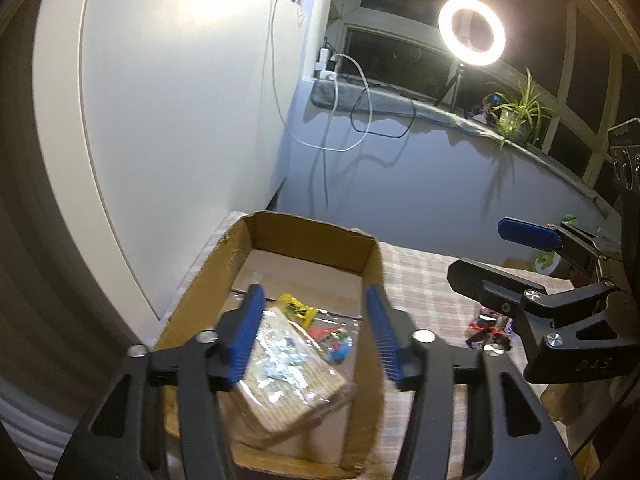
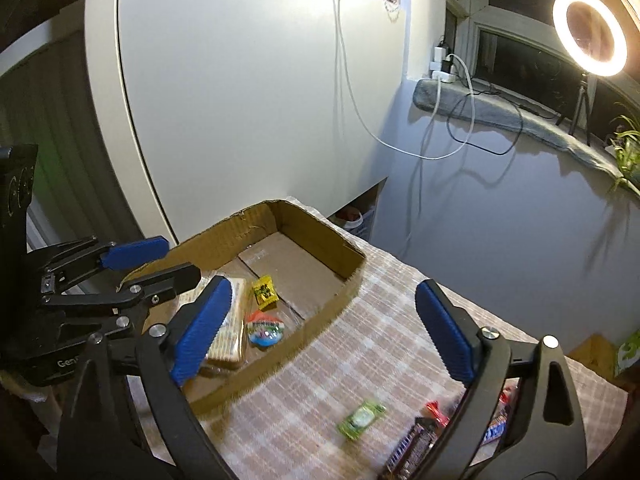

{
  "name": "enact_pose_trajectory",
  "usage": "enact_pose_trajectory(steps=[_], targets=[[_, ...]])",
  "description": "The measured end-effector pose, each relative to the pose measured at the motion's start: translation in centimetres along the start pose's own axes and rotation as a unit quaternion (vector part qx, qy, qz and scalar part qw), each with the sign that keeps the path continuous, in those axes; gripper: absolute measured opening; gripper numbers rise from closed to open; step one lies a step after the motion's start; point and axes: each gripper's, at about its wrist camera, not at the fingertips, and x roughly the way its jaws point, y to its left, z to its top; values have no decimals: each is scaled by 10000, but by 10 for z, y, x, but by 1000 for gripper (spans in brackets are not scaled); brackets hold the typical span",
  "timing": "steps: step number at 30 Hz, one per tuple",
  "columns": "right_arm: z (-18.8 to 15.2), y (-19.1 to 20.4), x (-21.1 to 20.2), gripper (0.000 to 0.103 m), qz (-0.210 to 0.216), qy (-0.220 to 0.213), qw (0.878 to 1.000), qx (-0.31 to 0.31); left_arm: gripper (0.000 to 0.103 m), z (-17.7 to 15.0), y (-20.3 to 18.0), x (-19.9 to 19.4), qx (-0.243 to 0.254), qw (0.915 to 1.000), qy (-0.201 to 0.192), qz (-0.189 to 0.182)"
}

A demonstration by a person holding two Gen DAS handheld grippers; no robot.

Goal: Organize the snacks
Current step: 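Grasp the green packet with the left gripper while the right grasps the pink candy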

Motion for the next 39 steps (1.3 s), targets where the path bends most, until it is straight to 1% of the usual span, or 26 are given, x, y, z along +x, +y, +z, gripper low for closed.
enact_pose_trajectory(steps=[3,5,8,13,18,21,22,23,27,28,29,31,32,34,38,39], targets=[[-7,-8,-15,99,-89,-38,9999,40,58,-2,-8,-3,46,10000,-19,-67],[-13,-16,-26,99,-122,-60,9999,84,61,-4,-15,-4,74,9999,-26,-137],[-26,-29,-43,100,-168,-57,9997,187,61,-9,-25,-3,121,9996,6,-238],[-54,-57,-73,100,-284,-34,9986,445,61,-20,-44,2,233,9987,114,-432],[-84,-73,-94,100,-274,79,9979,583,61,-33,-66,5,462,9963,253,-675],[-105,-77,-100,100,-194,212,9975,643,61,-41,-80,8,616,9929,406,-929],[-114,-78,-102,100,-159,283,9972,673,59,-44,-85,10,677,9911,495,-1031],[-123,-78,-103,100,-124,345,9969,698,54,-47,-90,14,749,9890,598,-1124],[-151,-78,-99,99,-25,635,9956,684,42,-64,-111,25,1039,9795,996,-1413],[-158,-77,-97,96,20,718,9951,675,39,-68,-118,28,1149,9763,1094,-1469],[-163,-77,-95,93,64,787,9946,669,37,-72,-124,30,1256,9734,1180,-1510],[-176,-77,-88,78,234,1034,9922,651,35,-80,-136,34,1444,9671,1333,-1618],[-181,-75,-85,75,274,1110,9914,634,32,-83,-141,38,1543,9634,1420,-1668],[-189,-73,-78,64,353,1259,9899,552,31,-88,-151,43,1702,9580,1552,-1707],[-197,-73,-68,60,449,1363,9884,504,31,-94,-161,59,1887,9490,1793,-1780],[-198,-74,-65,55,485,1389,9877,523,31,-95,-163,63,1925,9464,1858,-1810]])
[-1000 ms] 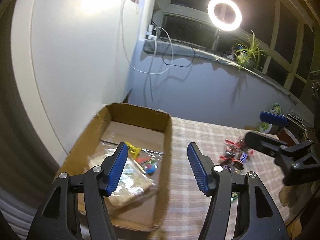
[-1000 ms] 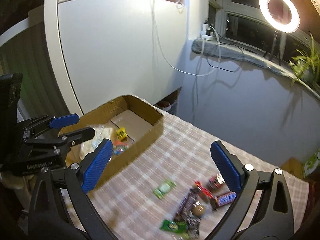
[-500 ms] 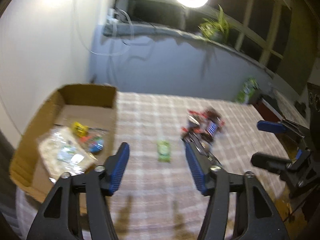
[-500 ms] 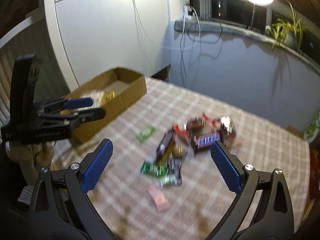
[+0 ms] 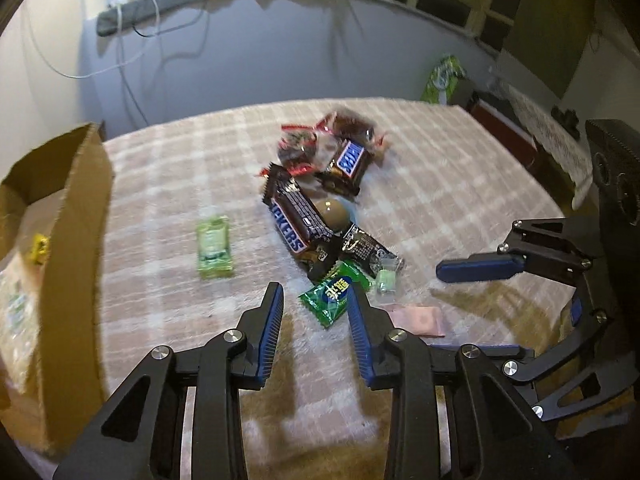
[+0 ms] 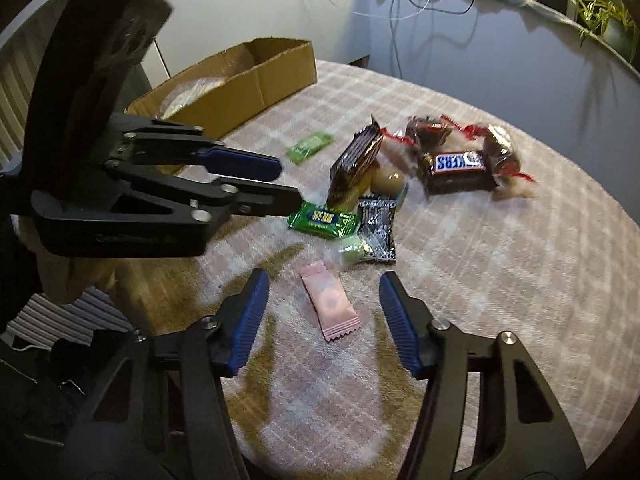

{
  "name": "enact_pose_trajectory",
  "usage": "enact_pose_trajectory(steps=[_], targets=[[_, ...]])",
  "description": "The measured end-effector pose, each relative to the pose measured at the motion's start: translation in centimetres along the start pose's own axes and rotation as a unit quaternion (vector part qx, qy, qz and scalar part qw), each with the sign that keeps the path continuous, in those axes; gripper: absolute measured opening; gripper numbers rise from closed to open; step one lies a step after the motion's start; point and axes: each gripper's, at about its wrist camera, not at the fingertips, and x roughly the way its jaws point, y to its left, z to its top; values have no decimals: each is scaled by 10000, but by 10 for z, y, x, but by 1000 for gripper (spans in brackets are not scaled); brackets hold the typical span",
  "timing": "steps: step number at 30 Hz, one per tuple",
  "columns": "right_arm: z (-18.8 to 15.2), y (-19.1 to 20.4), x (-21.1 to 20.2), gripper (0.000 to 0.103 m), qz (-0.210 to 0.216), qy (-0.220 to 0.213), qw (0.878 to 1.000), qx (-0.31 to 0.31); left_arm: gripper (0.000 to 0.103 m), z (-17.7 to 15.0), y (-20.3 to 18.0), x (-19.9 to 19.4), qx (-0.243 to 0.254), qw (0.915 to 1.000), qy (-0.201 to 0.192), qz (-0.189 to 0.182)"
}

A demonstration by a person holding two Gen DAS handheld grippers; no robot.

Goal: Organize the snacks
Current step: 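Grasp the green packet with the left gripper while the right grasps the pink candy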

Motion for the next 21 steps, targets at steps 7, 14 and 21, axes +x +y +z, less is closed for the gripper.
enact_pose_trajectory(steps=[7,14,21], targets=[[-2,-5,14,50,148,116,9998,56,31,3,-5,20,382,9988,314,8],[-3,-6,20,44,106,200,9997,46,32,10,-16,27,707,9967,403,-29],[-6,-4,18,38,57,272,9996,-79,31,6,-22,29,986,9937,527,6]])
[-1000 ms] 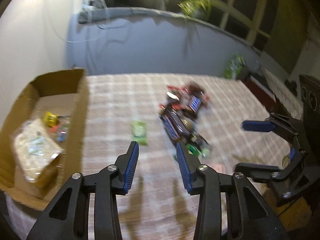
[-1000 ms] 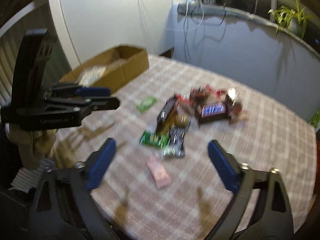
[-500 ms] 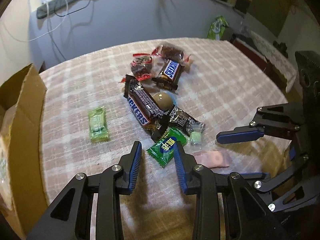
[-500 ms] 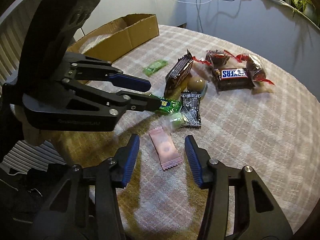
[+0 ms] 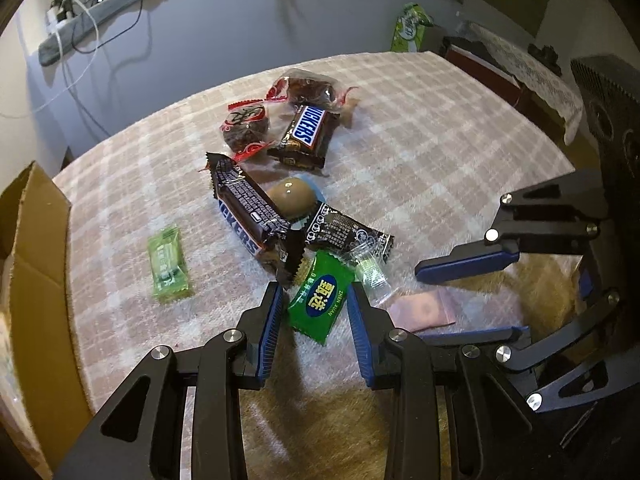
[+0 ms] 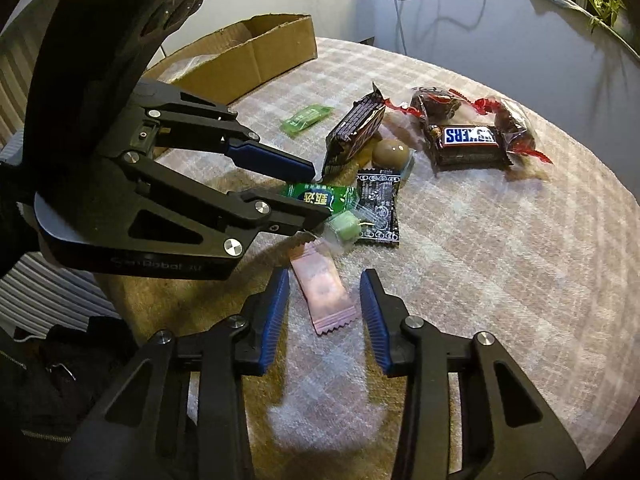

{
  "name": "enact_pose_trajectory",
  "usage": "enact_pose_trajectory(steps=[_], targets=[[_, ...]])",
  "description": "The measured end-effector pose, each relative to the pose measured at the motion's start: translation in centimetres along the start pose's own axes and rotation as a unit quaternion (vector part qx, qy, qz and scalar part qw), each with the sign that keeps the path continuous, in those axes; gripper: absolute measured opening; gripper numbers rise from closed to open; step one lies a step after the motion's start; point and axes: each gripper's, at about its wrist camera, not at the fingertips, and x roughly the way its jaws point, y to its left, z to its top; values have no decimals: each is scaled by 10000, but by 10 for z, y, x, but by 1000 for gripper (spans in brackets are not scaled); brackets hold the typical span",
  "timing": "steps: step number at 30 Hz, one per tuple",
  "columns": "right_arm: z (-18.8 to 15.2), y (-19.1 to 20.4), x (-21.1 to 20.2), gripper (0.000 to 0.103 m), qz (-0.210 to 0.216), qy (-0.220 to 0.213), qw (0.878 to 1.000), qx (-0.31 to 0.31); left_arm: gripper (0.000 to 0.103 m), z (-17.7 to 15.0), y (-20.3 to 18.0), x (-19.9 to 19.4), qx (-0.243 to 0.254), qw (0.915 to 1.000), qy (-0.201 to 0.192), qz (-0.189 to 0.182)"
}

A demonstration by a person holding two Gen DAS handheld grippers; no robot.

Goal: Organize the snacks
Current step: 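Grasp the green packet with the left gripper while the right grasps the pink candy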

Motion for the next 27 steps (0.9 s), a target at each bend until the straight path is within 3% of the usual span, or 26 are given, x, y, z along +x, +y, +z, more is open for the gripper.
enact_pose_trajectory(steps=[6,11,14,27], targets=[[0,-4,-1,23,-70,24,10000,25,28,0,-8,3,207,9997,-55,123],[1,1,-1,22,-37,80,9999,-97,23,-1,-10,3,268,9994,-86,207],[1,9,1,22,-258,100,9992,-275,22,-3,-7,0,132,9997,-123,187],[-4,0,-23,21,-128,-248,9994,186,21,-30,13,-30,-777,9954,-555,96]])
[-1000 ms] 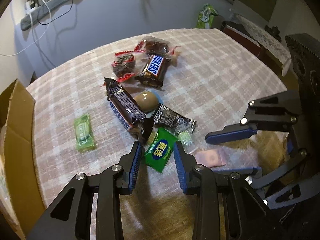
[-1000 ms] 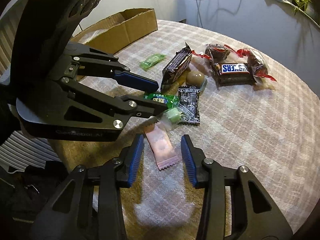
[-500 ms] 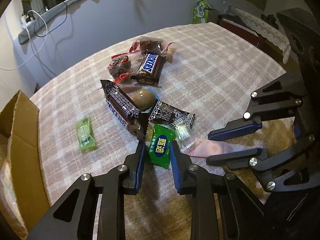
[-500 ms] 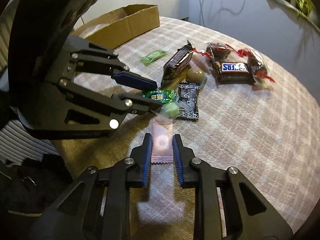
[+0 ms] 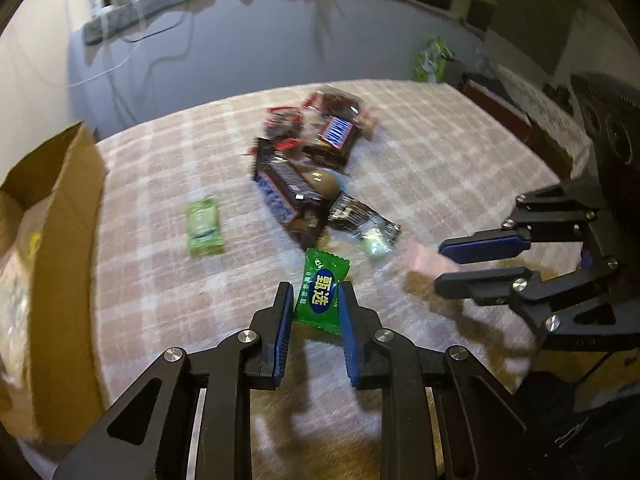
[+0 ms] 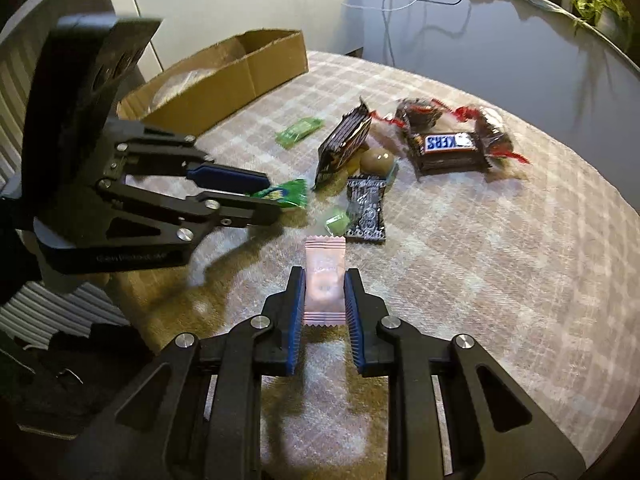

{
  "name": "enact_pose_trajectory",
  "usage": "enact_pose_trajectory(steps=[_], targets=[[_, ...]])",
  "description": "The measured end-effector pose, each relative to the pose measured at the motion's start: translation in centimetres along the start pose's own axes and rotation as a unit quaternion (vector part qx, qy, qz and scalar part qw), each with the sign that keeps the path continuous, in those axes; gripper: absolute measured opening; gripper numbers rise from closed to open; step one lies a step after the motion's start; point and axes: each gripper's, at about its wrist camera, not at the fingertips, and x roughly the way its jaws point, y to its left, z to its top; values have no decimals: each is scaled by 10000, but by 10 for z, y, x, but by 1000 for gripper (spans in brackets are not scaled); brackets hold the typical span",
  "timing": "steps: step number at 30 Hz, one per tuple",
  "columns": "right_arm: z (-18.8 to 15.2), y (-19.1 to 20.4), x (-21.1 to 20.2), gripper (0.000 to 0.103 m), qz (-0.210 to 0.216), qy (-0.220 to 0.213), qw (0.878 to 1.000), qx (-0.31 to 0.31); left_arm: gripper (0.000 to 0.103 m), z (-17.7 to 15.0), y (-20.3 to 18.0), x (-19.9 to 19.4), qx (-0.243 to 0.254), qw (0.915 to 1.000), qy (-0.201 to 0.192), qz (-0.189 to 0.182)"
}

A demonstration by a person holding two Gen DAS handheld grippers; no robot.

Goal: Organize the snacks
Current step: 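Grasp the green packet with the left gripper while the right grasps the pink candy, then carry the green packet and pink candy over the cardboard box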

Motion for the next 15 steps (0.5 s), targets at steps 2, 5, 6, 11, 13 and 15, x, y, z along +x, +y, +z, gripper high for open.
enact_pose_trajectory(steps=[2,5,6,11,13,15], targets=[[2,-1,-5,21,15,-87,9999,59,21,1,6,-8,-171,9997,-143,21],[8,0,-13,21,6,-240,9997,76,21,1,13,-22,-343,9988,-357,37],[11,0,-16,21,12,-293,9995,69,21,2,16,-27,-387,9983,-423,59],[37,10,-25,21,55,-588,9982,-34,21,2,38,-52,-711,9944,-757,209],[49,14,-28,21,78,-711,9974,-122,21,1,48,-61,-810,9926,-857,280],[65,21,-30,21,89,-837,9962,-222,21,0,60,-72,-908,9903,-966,421]])
